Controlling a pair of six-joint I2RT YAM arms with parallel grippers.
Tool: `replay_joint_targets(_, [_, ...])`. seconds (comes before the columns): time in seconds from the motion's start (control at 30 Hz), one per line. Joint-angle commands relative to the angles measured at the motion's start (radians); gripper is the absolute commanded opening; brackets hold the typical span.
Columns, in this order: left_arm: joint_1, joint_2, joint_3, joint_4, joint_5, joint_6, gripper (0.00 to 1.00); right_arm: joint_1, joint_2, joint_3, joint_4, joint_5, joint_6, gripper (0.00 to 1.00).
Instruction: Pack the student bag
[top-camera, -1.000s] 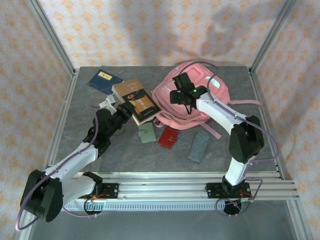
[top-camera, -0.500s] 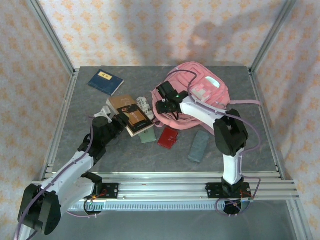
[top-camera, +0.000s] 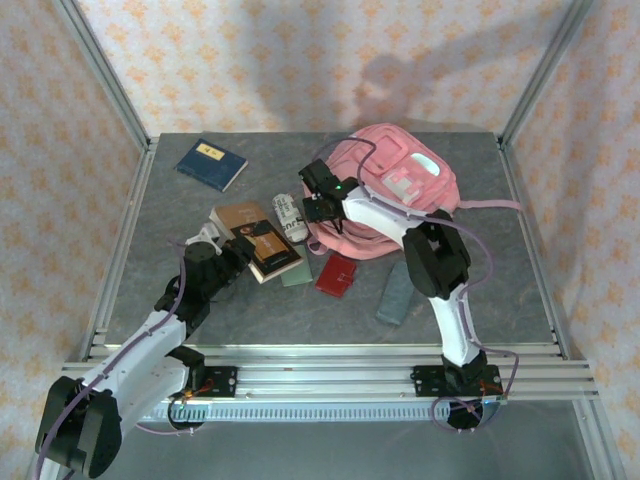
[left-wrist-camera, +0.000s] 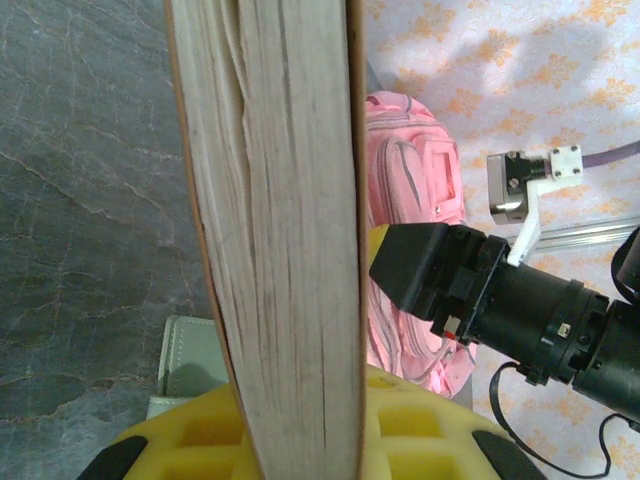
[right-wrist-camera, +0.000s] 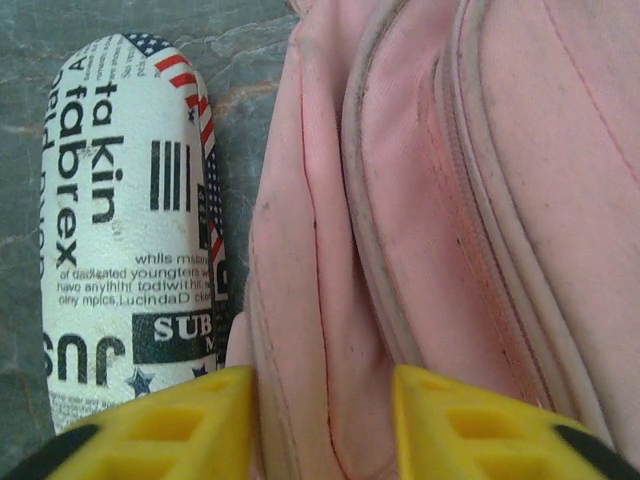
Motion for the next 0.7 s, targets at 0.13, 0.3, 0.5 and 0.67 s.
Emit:
replay_joint_targets(0.13, [0.013, -0.042, -0.003, 0.068, -0.011, 0.0, 0.0, 0.003, 0.029, 0.052, -0.067, 0.055, 0.003, 0.38])
replay_joint_targets(0.3, [0.013, -0.04, -0.013, 0.081, -0.007, -0.008, 0.0, 0.004, 0.029, 0.029, -0.059, 0.035, 0.005, 0.41])
replay_joint_targets(0.5, [0.013, -0.047, -0.021, 0.086, 0.001, -0.014, 0.0, 0.004, 0.023, 0.032, -0.059, 0.039, 0.001, 0.0])
replay_joint_targets(0.67, [0.012, -0.031, -0.033, 0.153, 0.046, -0.032, 0.0, 0.004, -0.057, 0.039, -0.066, 0.145, -0.004, 0.0])
